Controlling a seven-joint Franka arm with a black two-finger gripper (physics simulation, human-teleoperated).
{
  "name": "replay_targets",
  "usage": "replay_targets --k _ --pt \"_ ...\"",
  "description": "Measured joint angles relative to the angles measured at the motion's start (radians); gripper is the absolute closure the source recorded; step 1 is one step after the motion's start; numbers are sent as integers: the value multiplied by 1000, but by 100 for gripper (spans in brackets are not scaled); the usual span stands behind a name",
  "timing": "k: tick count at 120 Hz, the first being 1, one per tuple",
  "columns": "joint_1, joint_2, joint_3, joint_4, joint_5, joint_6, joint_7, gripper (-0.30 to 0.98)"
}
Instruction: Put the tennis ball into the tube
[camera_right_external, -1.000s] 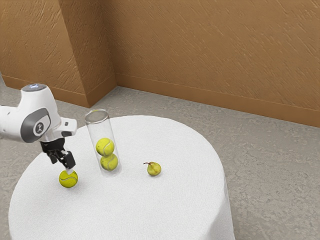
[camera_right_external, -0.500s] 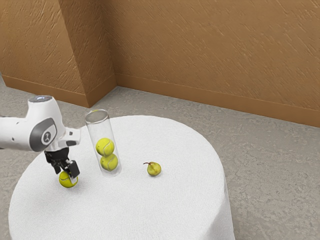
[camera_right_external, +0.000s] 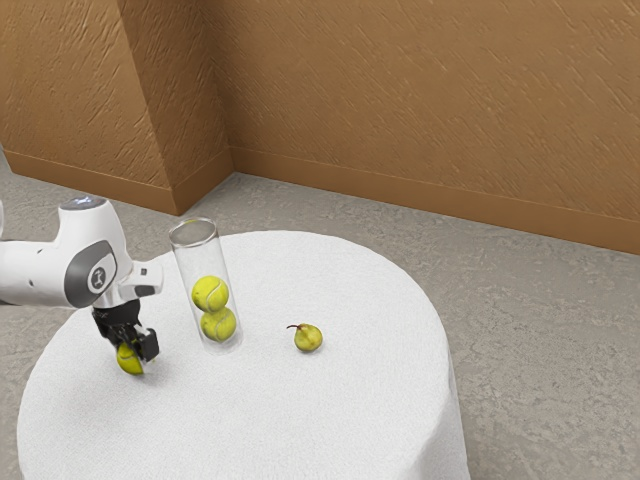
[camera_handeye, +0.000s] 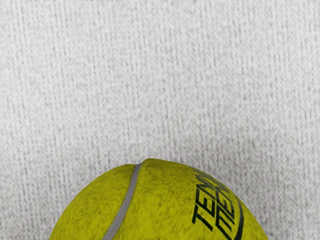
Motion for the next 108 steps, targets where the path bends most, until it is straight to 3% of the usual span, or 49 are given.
replay_targets --k 19,55,78,108 --pt "0 -24 0 6 2 -10 0 28" --pt "1 -237 1 24 6 -176 0 29" --pt "-4 -307 -3 106 11 -333 1 29" --pt "-10 -308 -36 270 15 -519 2 29"
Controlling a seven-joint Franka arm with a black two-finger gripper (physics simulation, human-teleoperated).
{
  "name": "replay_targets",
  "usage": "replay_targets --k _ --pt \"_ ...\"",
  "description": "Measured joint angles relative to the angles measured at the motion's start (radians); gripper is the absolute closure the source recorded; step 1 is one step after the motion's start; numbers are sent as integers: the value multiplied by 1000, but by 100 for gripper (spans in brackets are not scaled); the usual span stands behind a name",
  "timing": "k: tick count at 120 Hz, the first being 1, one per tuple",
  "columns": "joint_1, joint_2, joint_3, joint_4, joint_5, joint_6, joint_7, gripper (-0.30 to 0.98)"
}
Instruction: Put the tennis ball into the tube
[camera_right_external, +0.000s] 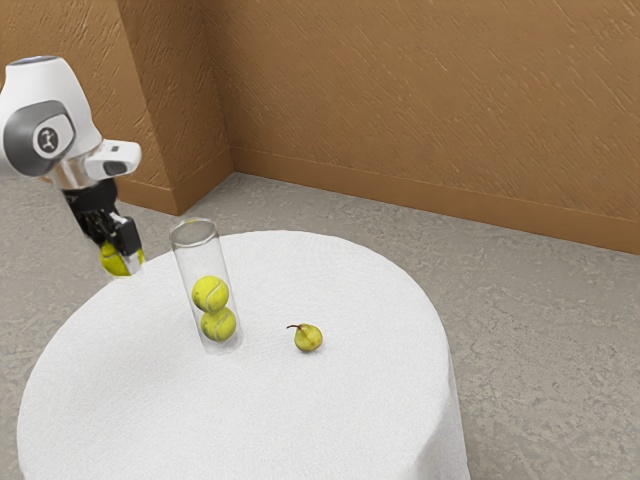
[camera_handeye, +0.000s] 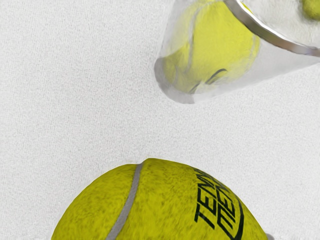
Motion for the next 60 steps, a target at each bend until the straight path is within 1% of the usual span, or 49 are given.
replay_targets --k 8,19,38,60 --pt "1 3 -4 30 0 -41 1 29" --pt "2 21 -32 88 0 -96 2 29" --pt "1 86 -75 213 -1 -178 3 29" --pt "-1 137 -108 308 -2 -234 5 29"
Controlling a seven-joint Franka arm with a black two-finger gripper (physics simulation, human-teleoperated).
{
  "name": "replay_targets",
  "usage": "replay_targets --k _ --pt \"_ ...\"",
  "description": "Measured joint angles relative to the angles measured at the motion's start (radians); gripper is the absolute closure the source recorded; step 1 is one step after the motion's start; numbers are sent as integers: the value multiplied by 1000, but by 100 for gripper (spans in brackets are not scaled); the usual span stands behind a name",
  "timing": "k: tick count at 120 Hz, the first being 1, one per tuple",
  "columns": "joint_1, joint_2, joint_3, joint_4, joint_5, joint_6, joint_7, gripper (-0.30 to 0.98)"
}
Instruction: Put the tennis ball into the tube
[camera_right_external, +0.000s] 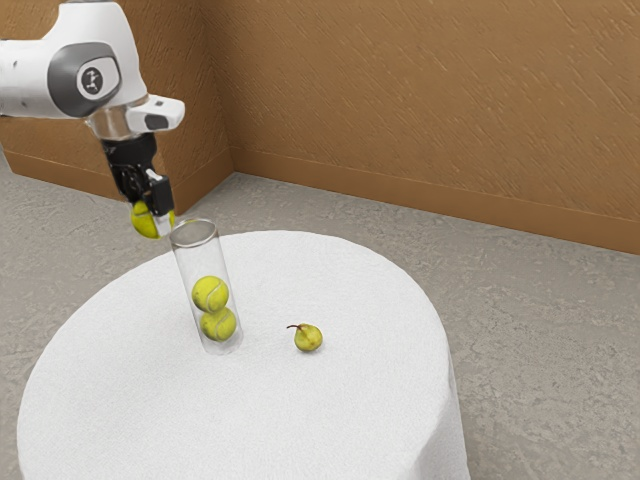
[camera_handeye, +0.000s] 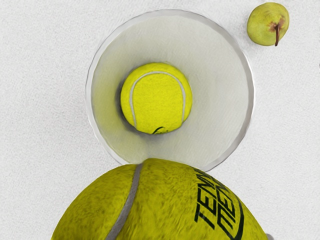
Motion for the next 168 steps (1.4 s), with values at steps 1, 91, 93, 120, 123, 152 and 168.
replay_targets --k 1,91,93,120,123,152,168 --pt "1 3 -2 4 0 -2 0 29" --pt "0 185 -40 176 -14 -26 0 27" --pt "1 185 -40 176 -15 -25 0 27" --pt "1 191 -40 177 -18 -26 1 10" --pt "1 189 -40 176 -19 -26 1 9" --pt "-18 84 -41 167 -17 -46 -12 3" --pt "-39 50 -40 168 -19 -65 -20 2"
